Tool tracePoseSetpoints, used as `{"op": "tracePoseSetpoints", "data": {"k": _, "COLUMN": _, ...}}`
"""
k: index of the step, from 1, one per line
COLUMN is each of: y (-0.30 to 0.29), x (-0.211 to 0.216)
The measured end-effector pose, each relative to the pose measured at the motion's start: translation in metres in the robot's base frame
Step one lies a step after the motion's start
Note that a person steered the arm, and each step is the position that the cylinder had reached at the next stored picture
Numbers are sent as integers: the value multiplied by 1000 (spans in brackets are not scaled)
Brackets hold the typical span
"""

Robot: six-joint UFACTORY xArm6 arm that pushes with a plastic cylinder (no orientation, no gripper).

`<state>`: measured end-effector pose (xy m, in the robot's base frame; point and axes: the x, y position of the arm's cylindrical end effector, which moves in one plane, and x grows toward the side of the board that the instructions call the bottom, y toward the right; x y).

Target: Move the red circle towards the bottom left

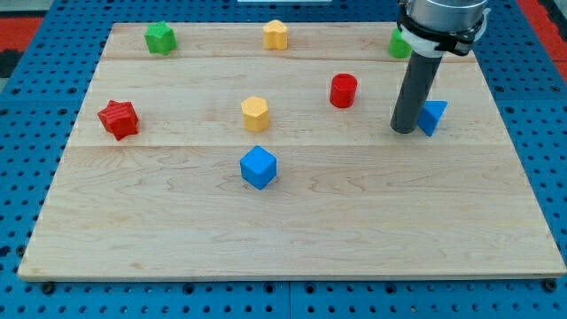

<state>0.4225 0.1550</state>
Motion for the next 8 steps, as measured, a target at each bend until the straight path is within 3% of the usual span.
{"op": "tracePoseSetpoints", "data": {"k": 1, "y": -8, "x": 28}}
{"op": "tracePoseSetpoints", "data": {"k": 3, "y": -37, "x": 39}}
{"op": "tracePoseSetpoints", "data": {"k": 5, "y": -115, "x": 51}}
{"op": "tracePoseSetpoints", "data": {"k": 6, "y": -108, "x": -11}}
{"op": "tracePoseSetpoints", "data": {"k": 7, "y": -42, "x": -62}}
{"op": "tracePoseSetpoints", "data": {"k": 8, "y": -34, "x": -100}}
